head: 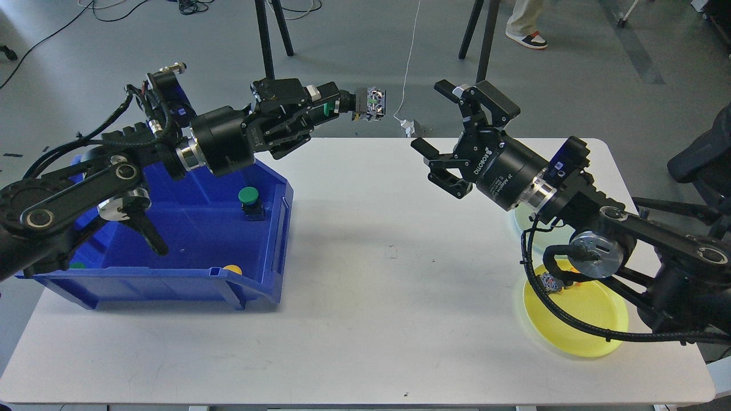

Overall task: Pass button and place on color plate
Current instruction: 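Lift the green button and hand it to the right gripper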

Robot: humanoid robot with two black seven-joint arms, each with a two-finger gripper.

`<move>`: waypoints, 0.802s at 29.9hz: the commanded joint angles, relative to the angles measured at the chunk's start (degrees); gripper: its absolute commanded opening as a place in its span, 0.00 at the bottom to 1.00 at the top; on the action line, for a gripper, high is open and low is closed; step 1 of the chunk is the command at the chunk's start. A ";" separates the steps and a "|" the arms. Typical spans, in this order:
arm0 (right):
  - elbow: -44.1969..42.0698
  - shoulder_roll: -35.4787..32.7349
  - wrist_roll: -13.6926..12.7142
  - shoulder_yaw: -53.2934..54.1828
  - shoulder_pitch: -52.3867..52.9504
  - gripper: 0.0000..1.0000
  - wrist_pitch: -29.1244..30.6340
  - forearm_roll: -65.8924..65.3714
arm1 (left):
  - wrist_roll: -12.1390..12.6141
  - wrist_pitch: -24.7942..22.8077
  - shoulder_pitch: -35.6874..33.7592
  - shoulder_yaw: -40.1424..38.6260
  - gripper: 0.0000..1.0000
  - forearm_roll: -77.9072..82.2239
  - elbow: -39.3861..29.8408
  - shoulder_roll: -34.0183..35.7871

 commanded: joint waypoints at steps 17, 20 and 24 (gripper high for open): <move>-5.34 7.05 -0.05 -6.34 7.83 0.92 0.11 1.29 | -0.01 0.00 -0.20 0.12 0.01 0.02 -0.01 -0.10; -5.69 7.13 -0.05 -6.34 7.83 0.81 0.11 1.21 | -0.01 0.00 -0.20 0.12 0.01 -0.07 -0.01 -0.10; -6.74 8.01 -0.05 -6.34 7.75 0.69 0.20 1.03 | -0.01 0.00 -0.20 0.12 0.01 -0.07 -0.01 -0.10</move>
